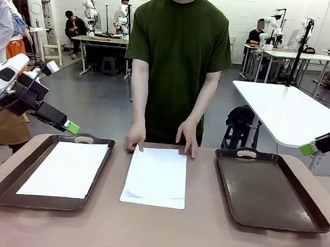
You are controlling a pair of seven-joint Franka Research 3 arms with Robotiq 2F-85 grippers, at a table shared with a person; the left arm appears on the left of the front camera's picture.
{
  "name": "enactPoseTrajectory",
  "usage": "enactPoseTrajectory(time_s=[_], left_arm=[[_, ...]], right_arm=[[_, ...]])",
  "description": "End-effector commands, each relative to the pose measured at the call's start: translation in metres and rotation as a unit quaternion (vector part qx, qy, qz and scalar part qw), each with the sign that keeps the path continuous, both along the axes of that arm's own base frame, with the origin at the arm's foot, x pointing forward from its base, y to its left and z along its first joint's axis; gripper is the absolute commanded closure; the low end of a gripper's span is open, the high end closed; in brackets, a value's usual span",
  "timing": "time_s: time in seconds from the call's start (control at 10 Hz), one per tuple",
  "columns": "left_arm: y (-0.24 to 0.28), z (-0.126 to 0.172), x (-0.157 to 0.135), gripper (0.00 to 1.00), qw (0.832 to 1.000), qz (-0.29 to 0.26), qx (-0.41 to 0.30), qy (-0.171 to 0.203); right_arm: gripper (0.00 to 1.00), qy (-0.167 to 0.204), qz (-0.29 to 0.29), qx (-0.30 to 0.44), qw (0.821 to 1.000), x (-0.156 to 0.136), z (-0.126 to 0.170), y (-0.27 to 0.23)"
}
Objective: Sort the A4 documents.
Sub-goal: Receive the A4 Paper.
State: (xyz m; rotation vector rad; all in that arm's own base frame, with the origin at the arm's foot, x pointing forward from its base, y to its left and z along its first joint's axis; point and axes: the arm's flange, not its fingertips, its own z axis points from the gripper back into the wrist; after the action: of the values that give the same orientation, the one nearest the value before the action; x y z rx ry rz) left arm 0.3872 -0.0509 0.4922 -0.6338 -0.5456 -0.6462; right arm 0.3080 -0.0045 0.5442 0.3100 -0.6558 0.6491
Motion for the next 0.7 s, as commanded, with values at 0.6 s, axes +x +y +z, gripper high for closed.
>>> enactPoseTrajectory(time_s=[0.6], left_arm=[[0.001, 0.0003, -0.0001, 0.0, 1.0, -0.002, -0.001, -0.004]], right_arm=[[0.0, 0.002, 0.006, 0.008, 1.0, 0.0011, -0.0015, 0.0007]])
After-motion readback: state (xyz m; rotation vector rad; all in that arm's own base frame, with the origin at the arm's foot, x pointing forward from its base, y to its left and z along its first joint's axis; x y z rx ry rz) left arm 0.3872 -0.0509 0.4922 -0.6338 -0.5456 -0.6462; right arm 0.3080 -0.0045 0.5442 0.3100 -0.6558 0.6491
